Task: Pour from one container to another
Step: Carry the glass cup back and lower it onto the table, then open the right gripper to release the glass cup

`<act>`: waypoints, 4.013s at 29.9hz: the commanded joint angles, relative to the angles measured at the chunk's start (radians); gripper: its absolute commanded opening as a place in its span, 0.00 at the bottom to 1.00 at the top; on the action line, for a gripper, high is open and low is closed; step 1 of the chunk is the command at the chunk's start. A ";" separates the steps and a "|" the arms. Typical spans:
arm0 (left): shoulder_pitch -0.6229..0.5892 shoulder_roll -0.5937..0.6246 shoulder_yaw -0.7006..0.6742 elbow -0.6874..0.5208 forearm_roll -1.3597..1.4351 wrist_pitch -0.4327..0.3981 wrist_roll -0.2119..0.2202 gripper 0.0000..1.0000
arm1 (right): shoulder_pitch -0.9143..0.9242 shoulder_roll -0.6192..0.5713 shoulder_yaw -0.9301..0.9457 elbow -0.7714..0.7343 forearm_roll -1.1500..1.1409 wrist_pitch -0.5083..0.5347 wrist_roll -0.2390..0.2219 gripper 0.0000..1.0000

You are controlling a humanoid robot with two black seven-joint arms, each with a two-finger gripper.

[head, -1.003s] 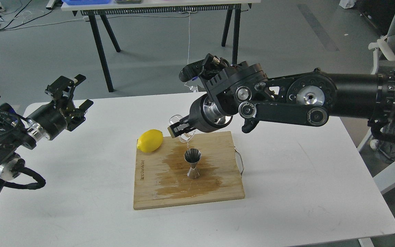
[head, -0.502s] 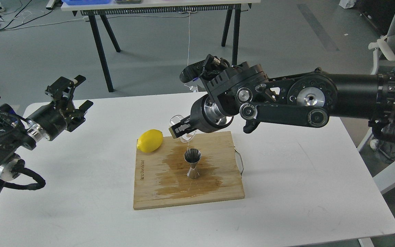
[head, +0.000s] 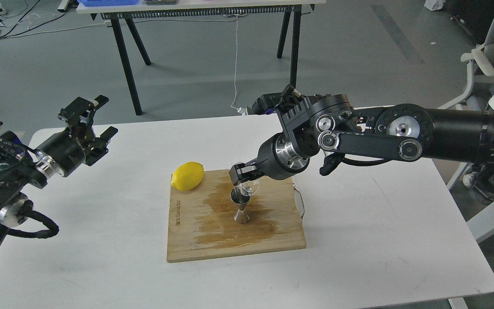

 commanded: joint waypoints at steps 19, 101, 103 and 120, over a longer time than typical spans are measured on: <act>0.000 -0.011 0.004 0.010 0.000 0.000 0.000 0.99 | -0.400 -0.167 0.650 -0.252 0.217 0.000 0.021 0.21; -0.002 -0.096 0.012 0.078 0.003 0.000 0.000 0.99 | -1.132 -0.001 1.389 -0.605 1.205 -0.470 0.041 0.22; -0.002 -0.096 0.012 0.078 0.005 0.000 0.000 0.99 | -1.132 0.002 1.390 -0.605 1.205 -0.470 0.041 0.22; -0.002 -0.096 0.012 0.078 0.003 0.000 0.000 0.99 | -1.132 0.002 1.390 -0.596 1.205 -0.466 0.040 0.47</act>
